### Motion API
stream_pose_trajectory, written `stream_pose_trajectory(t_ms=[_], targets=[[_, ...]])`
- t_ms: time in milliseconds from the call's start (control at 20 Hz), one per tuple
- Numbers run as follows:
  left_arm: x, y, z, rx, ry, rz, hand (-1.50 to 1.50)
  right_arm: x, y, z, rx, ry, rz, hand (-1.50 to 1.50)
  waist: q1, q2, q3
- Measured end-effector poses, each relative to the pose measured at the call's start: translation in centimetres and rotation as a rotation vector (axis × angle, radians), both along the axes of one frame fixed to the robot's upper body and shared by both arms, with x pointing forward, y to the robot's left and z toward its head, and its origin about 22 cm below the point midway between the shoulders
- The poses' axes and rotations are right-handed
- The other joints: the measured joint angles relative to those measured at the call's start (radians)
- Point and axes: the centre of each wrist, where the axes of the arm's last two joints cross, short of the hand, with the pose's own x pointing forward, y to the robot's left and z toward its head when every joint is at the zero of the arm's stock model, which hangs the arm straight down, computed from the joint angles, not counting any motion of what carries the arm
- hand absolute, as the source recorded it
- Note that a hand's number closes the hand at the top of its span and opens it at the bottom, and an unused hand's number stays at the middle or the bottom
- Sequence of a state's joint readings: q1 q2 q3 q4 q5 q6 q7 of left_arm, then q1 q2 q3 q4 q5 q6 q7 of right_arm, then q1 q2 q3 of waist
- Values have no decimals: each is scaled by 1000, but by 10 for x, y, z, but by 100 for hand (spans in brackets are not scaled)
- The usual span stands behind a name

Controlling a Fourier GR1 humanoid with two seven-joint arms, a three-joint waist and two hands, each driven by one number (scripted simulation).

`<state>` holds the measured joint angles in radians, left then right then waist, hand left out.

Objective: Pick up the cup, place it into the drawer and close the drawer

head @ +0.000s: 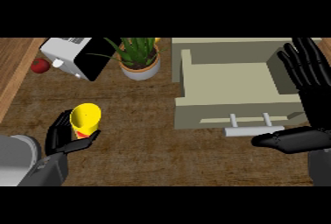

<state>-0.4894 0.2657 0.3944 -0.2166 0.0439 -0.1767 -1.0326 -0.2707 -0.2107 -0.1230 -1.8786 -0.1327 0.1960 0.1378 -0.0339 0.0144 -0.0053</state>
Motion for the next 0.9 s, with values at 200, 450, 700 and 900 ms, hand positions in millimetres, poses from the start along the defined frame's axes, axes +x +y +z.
stream_pose_trajectory(t_ms=[200, 450, 700, 900], targets=[[4, -13, -2, 83, -46, 73, 150, 3, -3, 0, 1, -3, -8, -150, 4, -2, 1], [11, -40, -5, 84, -89, 106, 150, 6, -1, 1, 11, -8, -11, -150, 9, -4, 2], [28, -55, 6, 12, -167, 35, 150, 6, -7, -1, 13, 2, -16, -150, 13, -7, 3], [60, -72, 33, -3, -240, -82, 150, 6, -10, -2, 3, 8, -26, -150, 22, -13, 4]])
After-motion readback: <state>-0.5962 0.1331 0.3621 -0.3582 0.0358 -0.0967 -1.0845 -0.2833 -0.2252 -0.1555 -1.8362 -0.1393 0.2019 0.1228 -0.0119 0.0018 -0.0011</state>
